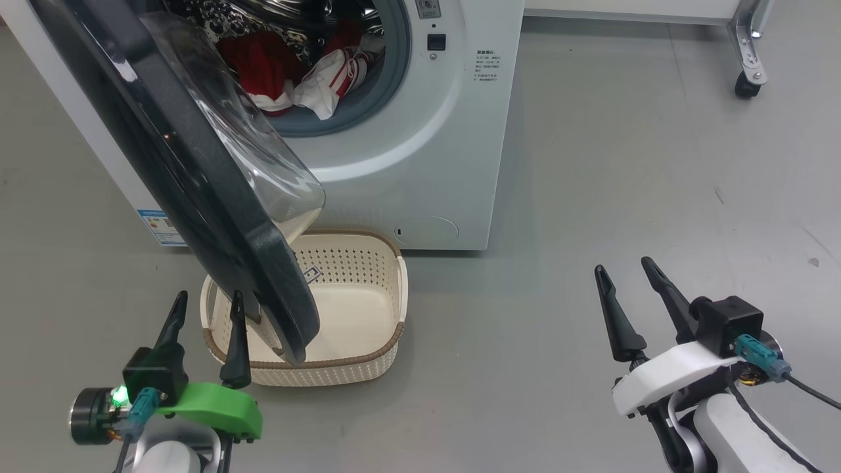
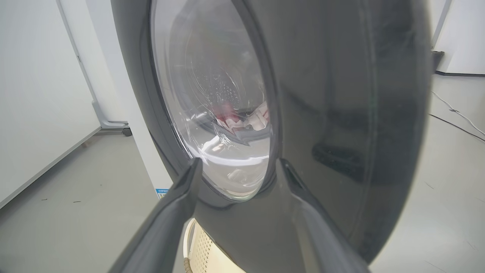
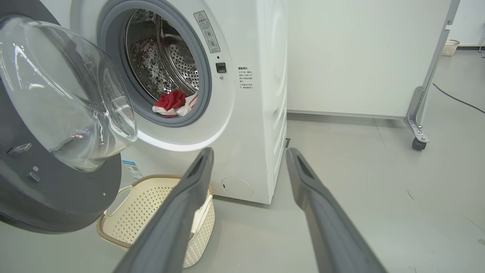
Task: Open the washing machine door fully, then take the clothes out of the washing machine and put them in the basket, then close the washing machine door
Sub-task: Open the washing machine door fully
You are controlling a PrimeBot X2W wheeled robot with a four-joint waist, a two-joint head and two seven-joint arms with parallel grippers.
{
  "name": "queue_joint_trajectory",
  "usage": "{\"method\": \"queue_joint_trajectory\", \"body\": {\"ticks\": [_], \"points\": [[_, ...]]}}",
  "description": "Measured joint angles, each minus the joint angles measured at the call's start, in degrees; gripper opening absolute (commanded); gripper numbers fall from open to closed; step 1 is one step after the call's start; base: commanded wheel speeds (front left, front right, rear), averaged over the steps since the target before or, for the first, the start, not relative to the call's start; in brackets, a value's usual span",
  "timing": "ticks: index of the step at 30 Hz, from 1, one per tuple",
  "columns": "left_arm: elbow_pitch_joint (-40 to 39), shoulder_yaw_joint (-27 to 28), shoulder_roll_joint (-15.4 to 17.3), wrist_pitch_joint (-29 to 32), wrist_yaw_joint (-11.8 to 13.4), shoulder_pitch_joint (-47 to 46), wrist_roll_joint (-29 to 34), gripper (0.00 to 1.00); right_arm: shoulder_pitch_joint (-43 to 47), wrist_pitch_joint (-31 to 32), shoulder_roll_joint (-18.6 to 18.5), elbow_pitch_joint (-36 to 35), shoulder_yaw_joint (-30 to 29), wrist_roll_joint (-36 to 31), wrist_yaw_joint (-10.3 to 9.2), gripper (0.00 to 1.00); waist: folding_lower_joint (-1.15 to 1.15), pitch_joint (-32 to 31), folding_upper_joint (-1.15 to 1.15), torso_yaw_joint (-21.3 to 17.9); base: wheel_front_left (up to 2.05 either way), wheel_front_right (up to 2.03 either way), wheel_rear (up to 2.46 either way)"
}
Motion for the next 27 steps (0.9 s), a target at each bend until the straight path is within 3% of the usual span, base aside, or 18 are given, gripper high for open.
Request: {"method": "queue_joint_trajectory", "body": {"ticks": [27], "points": [[0.0,0.7,0.0,0.0,-0.5,0.1,0.9,1.0,3.0,0.0,3.4,-2.2,-4.6,-4.6,0.0,1.0,0.0,0.6,0.0,-0.1,0.0,0.0,0.0]]}}
